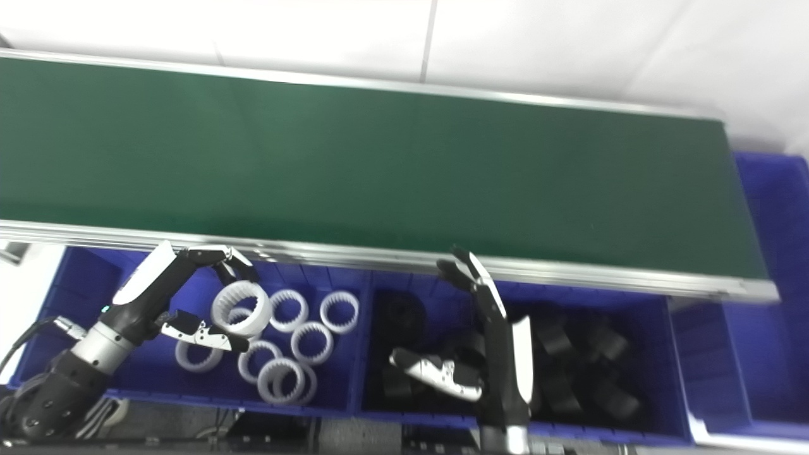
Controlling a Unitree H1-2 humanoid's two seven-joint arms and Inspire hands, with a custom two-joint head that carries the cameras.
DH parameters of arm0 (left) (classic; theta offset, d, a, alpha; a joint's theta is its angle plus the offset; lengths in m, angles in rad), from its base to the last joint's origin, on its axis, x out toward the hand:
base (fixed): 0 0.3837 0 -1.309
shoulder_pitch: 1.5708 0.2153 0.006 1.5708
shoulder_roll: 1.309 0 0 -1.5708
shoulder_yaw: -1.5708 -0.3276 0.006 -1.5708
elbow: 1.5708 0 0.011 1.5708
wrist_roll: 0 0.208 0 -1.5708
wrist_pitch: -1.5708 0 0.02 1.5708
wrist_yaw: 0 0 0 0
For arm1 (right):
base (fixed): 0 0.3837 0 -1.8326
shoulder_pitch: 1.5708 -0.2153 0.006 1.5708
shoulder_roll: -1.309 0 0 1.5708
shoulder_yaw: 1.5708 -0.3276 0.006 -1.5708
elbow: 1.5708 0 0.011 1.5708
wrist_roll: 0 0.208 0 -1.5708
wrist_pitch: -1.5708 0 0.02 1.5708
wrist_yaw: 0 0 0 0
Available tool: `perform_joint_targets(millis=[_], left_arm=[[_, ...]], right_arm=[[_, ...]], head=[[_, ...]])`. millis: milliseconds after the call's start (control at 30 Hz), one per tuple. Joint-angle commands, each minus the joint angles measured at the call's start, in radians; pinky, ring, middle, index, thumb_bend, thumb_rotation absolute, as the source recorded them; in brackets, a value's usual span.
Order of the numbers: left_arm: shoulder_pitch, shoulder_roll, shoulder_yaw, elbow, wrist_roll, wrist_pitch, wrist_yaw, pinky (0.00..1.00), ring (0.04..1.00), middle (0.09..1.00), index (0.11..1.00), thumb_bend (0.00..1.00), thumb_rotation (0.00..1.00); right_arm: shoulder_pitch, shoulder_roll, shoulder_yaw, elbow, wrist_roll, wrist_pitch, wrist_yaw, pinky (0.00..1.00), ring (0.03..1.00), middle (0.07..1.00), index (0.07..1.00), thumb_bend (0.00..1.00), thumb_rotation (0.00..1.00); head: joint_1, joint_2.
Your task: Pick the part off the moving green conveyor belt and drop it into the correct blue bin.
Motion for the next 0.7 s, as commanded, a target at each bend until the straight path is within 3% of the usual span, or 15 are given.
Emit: perform_joint_targets(millis=[0,133,200,233,267,300,333,400,433,467,567,667], left_arm=[[0.015,0.011,0.007,-0.034,0.025,-0.037,0.008,0.49,0.429,0.505,0.526,0.50,0.00],[0.017,0.000,-0.001,-0.036,0.089,-0.036,-0.001,0.49,0.426,0.510,0.524,0.50,0.00],[0.007,0.013,-0.021,-0.044,0.124,0.003,-0.060,0.49,0.418,0.511,0.543,0.49,0.00],[0.002,0.023,-0.030,-0.054,0.142,0.030,-0.095,0.57,0.590,0.649,0.518,0.50,0.04],[-0.004,0.033,-0.037,-0.065,0.155,0.056,-0.130,0.74,0.789,0.811,0.704,0.58,0.10],[-0.013,0.040,-0.040,-0.071,0.165,0.065,-0.154,0.91,0.928,0.934,0.847,0.71,0.19],[-0.020,0.042,-0.040,-0.070,0.166,0.064,-0.167,0.92,0.943,0.947,0.866,0.72,0.20],[-0.034,0.040,-0.038,-0.072,0.100,0.074,-0.209,0.98,0.985,0.987,0.934,0.84,0.25],[-0.038,0.039,-0.038,-0.070,0.014,0.089,-0.242,0.99,0.994,0.995,0.889,0.88,0.24],[-0.040,0.037,-0.038,-0.065,-0.063,0.096,-0.268,1.00,0.997,0.998,0.846,0.90,0.22],[-0.043,0.027,-0.033,-0.048,-0.237,0.099,-0.321,1.00,1.000,1.000,0.969,0.92,0.18],[-0.038,0.008,-0.029,-0.040,-0.360,0.104,-0.358,1.00,1.000,1.000,0.994,0.95,0.22]], right_arm=[[0.010,0.016,-0.015,-0.045,-0.011,0.000,0.032,0.74,0.754,0.779,0.860,0.83,0.46],[0.009,0.039,-0.043,-0.035,-0.038,-0.013,0.050,0.70,0.768,0.810,0.866,0.82,0.48],[0.009,0.052,-0.055,-0.027,-0.042,-0.023,0.055,0.69,0.763,0.809,0.862,0.83,0.48],[0.010,0.058,-0.059,-0.025,-0.040,-0.026,0.059,0.68,0.763,0.809,0.861,0.83,0.49],[0.010,0.062,-0.061,-0.024,-0.037,-0.027,0.063,0.69,0.766,0.810,0.861,0.83,0.48],[0.011,0.065,-0.064,-0.023,-0.039,-0.028,0.066,0.69,0.769,0.814,0.864,0.83,0.48],[0.011,0.068,-0.066,-0.022,-0.042,-0.028,0.068,0.69,0.770,0.814,0.865,0.83,0.49],[0.014,0.072,-0.072,-0.022,-0.053,-0.022,0.075,0.70,0.772,0.822,0.870,0.83,0.50],[0.015,0.074,-0.074,-0.022,-0.059,-0.017,0.079,0.70,0.773,0.825,0.871,0.84,0.50],[0.017,0.074,-0.076,-0.023,-0.063,-0.010,0.086,0.70,0.777,0.829,0.874,0.84,0.51],[0.023,0.077,-0.080,-0.024,-0.068,0.006,0.103,0.72,0.802,0.853,0.888,0.84,0.52],[0.031,0.078,-0.081,-0.024,-0.076,0.017,0.119,0.74,0.814,0.868,0.898,0.84,0.53]], head=[[-0.001,0.002],[-0.010,0.003],[-0.012,0.000],[-0.012,0.000],[-0.013,0.000],[-0.013,-0.002],[-0.014,-0.008],[-0.014,-0.012],[-0.014,-0.014],[-0.014,-0.018],[-0.014,-0.031],[-0.015,-0.059]])
